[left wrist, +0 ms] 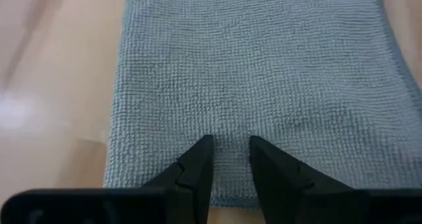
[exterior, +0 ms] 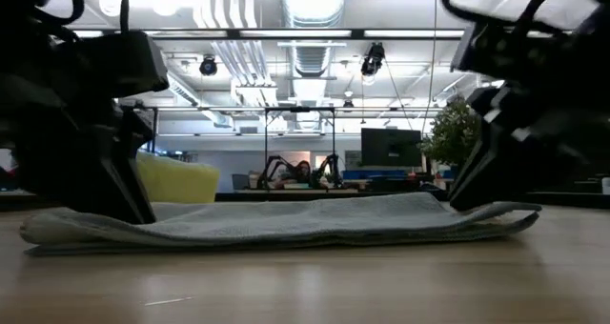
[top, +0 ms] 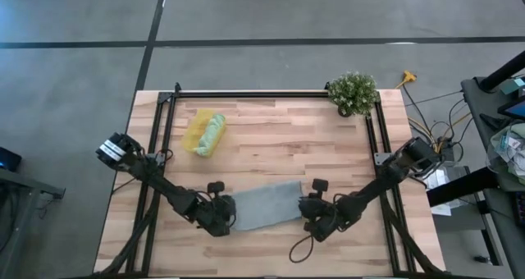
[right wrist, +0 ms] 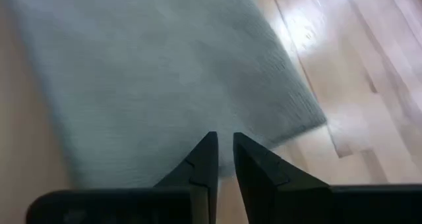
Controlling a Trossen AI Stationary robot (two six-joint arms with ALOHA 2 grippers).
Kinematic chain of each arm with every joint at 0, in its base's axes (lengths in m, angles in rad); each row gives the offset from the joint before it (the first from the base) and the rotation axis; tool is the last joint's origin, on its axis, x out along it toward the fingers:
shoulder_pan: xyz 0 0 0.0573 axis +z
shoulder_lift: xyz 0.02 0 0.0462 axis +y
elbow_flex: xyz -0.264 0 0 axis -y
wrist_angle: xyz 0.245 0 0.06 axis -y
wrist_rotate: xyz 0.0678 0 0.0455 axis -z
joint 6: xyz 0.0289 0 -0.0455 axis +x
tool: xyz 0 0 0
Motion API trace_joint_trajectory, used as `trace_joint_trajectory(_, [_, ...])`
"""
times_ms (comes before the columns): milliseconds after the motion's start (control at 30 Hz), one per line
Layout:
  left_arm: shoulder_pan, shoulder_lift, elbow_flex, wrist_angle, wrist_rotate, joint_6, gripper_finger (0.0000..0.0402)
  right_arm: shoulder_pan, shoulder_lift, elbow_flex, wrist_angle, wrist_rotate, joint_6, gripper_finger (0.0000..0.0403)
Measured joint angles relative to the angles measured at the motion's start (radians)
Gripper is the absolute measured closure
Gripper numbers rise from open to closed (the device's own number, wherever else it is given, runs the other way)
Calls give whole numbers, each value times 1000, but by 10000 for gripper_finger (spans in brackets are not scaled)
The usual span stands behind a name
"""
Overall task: Roll microfiber towels into tight, uniform cylinder then place into a basket
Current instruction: Fold the gray towel
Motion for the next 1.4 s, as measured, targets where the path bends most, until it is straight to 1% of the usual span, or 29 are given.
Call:
trace_joint_trajectory(100, [-9, -3, 4, 20, 32, -15, 315, -43, 0, -27, 22, 0, -2, 362])
trace_joint_trajectory(267, [-19, -2, 4, 142, 122, -17, 315, -125, 0, -77, 58, 4, -6, 362])
trace_joint_trajectory(500, [-40, 9, 2, 274, 160, -17, 315, -248, -1, -79, 83, 7, -134, 362])
trace_joint_trajectory(567, [-46, 29, 1, 305, 189, -16, 315, -278, 0, -71, 107, 2, -177, 362])
trace_joint_trajectory(633, [-47, 52, 1, 332, 253, 12, 315, -298, 0, -55, 110, 2, -206, 362])
trace_joint_trajectory(733, [-47, 72, 16, 336, 343, 69, 315, -302, -1, -27, 105, 3, -243, 362])
trace_joint_trajectory(867, [-61, 62, 22, 329, 380, 165, 315, -266, -12, 23, 96, 5, -269, 362])
trace_joint_trajectory(1000, [-92, 24, 46, 332, 398, 334, 324, -188, -14, 79, 99, 8, -272, 362])
trace_joint_trajectory(1067, [-108, 1, 52, 329, 360, 406, 332, -135, -12, 103, 113, 8, -282, 363])
trace_joint_trajectory(1133, [-123, -22, 55, 324, 273, 473, 343, -84, -3, 116, 144, 8, -288, 363])
trace_joint_trajectory(1267, [-153, -69, 55, 233, -13, 617, 363, -4, 22, 117, 216, 0, -286, 362])
trace_joint_trajectory(1333, [-157, -78, 45, 180, -170, 629, 373, 21, 42, 116, 237, 1, -287, 363])
trace_joint_trajectory(1400, [-146, -79, 39, 136, -254, 611, 382, 34, 59, 114, 237, 1, -302, 362])
